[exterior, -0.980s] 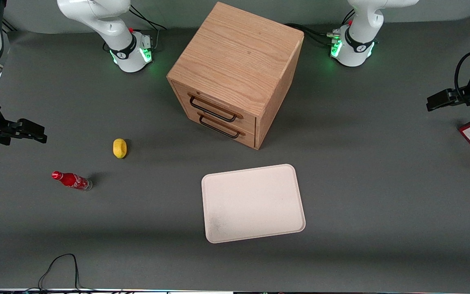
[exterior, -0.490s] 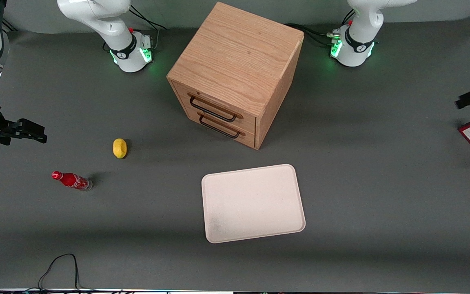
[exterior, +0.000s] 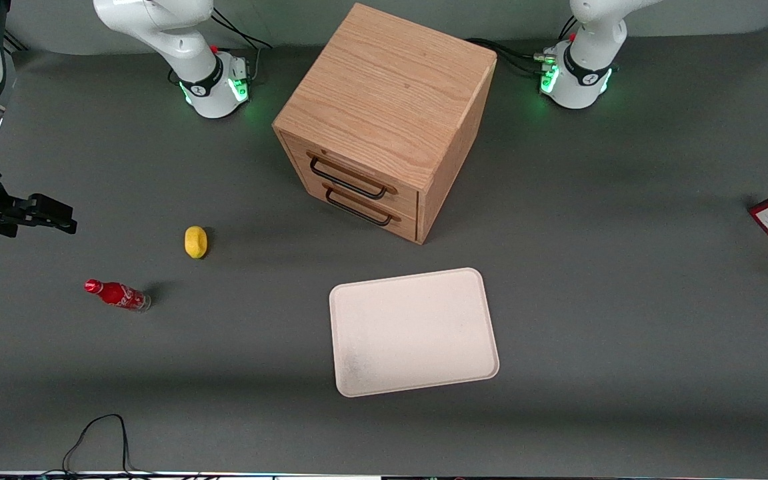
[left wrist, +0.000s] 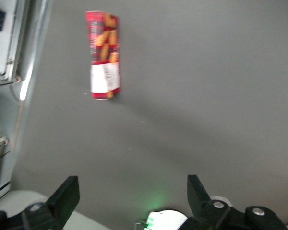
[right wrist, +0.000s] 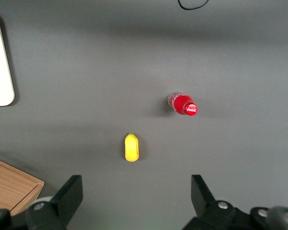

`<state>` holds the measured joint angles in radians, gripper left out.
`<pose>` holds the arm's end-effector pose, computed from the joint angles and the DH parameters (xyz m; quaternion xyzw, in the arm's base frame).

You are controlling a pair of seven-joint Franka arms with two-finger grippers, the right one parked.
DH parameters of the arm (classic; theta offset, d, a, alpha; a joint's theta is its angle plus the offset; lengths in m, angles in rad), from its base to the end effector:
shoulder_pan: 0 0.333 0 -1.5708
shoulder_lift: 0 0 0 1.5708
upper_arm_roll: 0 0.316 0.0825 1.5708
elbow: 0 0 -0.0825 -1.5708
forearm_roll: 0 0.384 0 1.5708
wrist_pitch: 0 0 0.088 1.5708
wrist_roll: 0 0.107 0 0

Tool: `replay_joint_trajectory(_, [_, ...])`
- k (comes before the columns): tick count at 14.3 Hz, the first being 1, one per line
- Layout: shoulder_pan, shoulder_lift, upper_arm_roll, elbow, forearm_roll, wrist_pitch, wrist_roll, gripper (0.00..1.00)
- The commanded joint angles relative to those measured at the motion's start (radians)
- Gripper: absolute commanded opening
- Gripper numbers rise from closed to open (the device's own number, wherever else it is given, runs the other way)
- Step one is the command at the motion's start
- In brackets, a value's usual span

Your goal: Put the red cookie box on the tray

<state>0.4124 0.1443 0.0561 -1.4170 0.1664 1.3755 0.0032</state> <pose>0.5068 0.2763 0.6005 -0.9632 -0.2370 0.1100 0.0627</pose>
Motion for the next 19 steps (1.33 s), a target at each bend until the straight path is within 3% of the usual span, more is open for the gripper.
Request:
replay_joint_trajectory(1, [0.121, 0.076, -0.013, 0.096, 0.042, 0.020, 0.130, 1.00])
replay_joint_trajectory(3, [0.222, 0.147, -0.015, 0.171, 0.036, 0.027, 0.234, 1.00])
replay_joint_trajectory(6, [0.293, 0.195, -0.015, 0.228, 0.025, 0.028, 0.241, 1.00])
replay_joint_trajectory(13, [0.302, 0.250, -0.013, 0.219, 0.010, 0.057, 0.147, 1.00])
replay_joint_trajectory(19, [0.301, 0.274, -0.015, -0.090, -0.047, 0.471, 0.066, 1.00])
